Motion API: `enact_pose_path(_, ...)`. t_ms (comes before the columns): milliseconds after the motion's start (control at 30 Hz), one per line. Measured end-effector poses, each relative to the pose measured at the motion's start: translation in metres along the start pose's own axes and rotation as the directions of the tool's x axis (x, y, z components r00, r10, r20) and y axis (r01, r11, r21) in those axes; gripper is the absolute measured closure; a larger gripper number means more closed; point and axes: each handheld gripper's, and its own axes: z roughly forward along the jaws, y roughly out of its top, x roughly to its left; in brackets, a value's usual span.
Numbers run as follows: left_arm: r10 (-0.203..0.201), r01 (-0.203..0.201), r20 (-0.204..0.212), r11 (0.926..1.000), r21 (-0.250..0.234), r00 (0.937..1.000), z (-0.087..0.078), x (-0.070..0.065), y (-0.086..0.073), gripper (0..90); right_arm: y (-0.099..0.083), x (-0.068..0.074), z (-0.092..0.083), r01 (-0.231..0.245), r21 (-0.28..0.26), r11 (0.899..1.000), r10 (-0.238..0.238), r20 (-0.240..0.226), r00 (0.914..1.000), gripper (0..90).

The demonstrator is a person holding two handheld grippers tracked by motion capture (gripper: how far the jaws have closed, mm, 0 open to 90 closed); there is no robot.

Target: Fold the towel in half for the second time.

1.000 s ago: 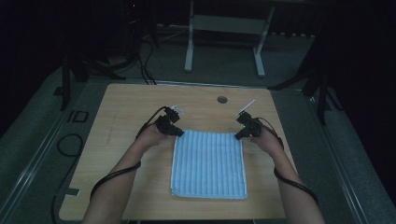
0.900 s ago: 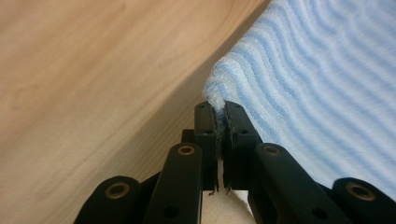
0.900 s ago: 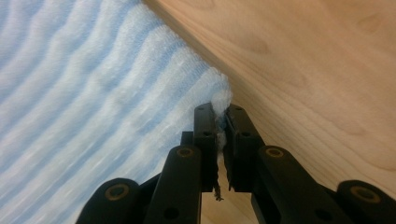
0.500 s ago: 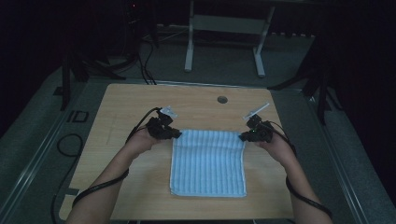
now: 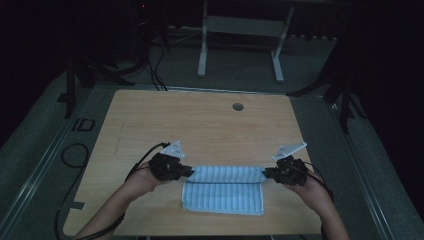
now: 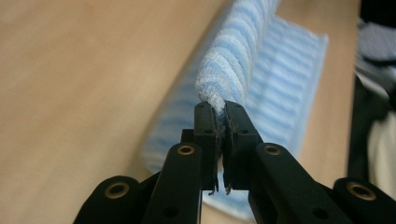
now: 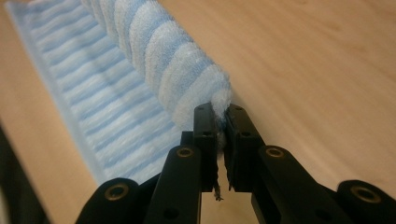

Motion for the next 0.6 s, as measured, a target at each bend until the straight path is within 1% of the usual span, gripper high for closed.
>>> enact_pose_path(33, 0.003, -0.003, 0.000, 1.0000, 0.006, 1.0000, 0.001, -0.003, -0.003, 84.8, -0.003, 0.004, -0.001, 0.002, 0.000, 1.000, -0.002, -0.002, 1.0000, 83.8)
enact_pose_path(100, 0.012, -0.012, 0.015, 0.9995, 0.028, 0.9998, 0.001, -0.008, -0.008, 84.8, -0.007, 0.012, -0.004, 0.006, -0.001, 1.000, -0.006, -0.017, 0.9998, 83.8)
enact_pose_path(133, 0.009, -0.009, 0.014, 0.9996, 0.026, 0.9999, 0.002, -0.010, -0.010, 84.7, -0.009, 0.017, -0.005, 0.017, -0.002, 1.000, -0.017, -0.025, 0.9995, 83.8)
enact_pose_path(167, 0.008, -0.009, 0.030, 0.9995, 0.031, 0.9995, 0.002, -0.011, -0.012, 84.7, -0.011, 0.021, -0.006, 0.022, -0.002, 1.000, -0.022, -0.029, 0.9993, 83.7)
enact_pose_path(200, 0.024, -0.026, 0.031, 0.9990, 0.038, 0.9992, 0.001, -0.013, -0.015, 84.7, -0.013, 0.025, -0.008, 0.022, -0.006, 1.000, -0.022, -0.034, 0.9992, 83.7)
enact_pose_path(233, 0.021, -0.022, 0.021, 0.9992, 0.034, 0.9996, 0.001, -0.014, -0.017, 84.5, -0.016, 0.030, -0.008, 0.028, -0.007, 1.000, -0.029, -0.042, 0.9987, 83.7)
enact_pose_path(267, 0.008, -0.009, 0.035, 0.9994, 0.035, 0.9994, 0.001, -0.014, -0.020, 84.5, -0.018, 0.035, -0.009, 0.031, -0.010, 0.999, -0.031, -0.051, 0.9982, 83.7)
enact_pose_path(300, 0.013, -0.014, 0.032, 0.9994, 0.032, 0.9994, -0.001, -0.014, -0.022, 84.5, -0.021, 0.039, -0.009, 0.032, -0.013, 0.999, -0.032, -0.060, 0.9977, 83.6)
enact_pose_path(333, 0.004, -0.005, 0.029, 0.9997, 0.026, 0.9996, -0.002, -0.013, -0.025, 84.5, -0.024, 0.044, -0.008, 0.038, -0.008, 0.999, -0.038, -0.066, 0.9971, 83.7)
enact_pose_path(367, -0.005, 0.004, 0.042, 0.9996, 0.027, 0.9991, -0.003, -0.012, -0.028, 84.5, -0.027, 0.048, -0.008, 0.038, -0.008, 0.999, -0.038, -0.078, 0.9962, 83.6)
enact_pose_path(400, -0.001, -0.001, 0.060, 0.9995, 0.033, 0.9982, -0.003, -0.012, -0.031, 84.4, -0.029, 0.053, -0.007, 0.044, -0.011, 0.999, -0.045, -0.093, 0.9946, 83.5)
enact_pose_path(433, -0.005, 0.002, 0.073, 0.9993, 0.038, 0.9973, -0.004, -0.012, -0.033, 84.4, -0.032, 0.057, -0.007, 0.049, -0.006, 0.999, -0.049, -0.107, 0.9931, 83.0)
enact_pose_path(467, -0.016, 0.009, 0.114, 0.9981, 0.062, 0.9934, -0.004, -0.012, -0.036, 83.8, -0.034, 0.061, -0.006, 0.050, 0.001, 0.999, -0.049, -0.134, 0.9898, 80.3)
enact_pose_path(500, -0.021, 0.009, 0.143, 0.9962, 0.087, 0.9896, -0.005, -0.012, -0.038, 80.3, -0.037, 0.064, -0.004, 0.052, 0.022, 0.998, -0.047, -0.191, 0.9805, 72.4)
enact_pose_path(533, -0.015, 0.004, 0.129, 0.9960, 0.089, 0.9915, -0.008, -0.012, -0.039, 73.3, -0.040, 0.068, -0.004, 0.069, 0.030, 0.997, -0.061, -0.220, 0.9736, 70.1)
enact_pose_path(567, -0.029, 0.019, 0.128, 0.9966, 0.080, 0.9914, -0.010, -0.011, -0.039, 67.0, -0.043, 0.070, -0.005, 0.073, 0.026, 0.997, -0.066, -0.215, 0.9745, 68.2)
enact_pose_path(600, -0.041, 0.032, 0.141, 0.9973, 0.066, 0.9892, -0.013, -0.009, -0.039, 63.0, -0.043, 0.069, -0.006, 0.057, 0.022, 0.998, -0.050, -0.227, 0.9726, 65.4)
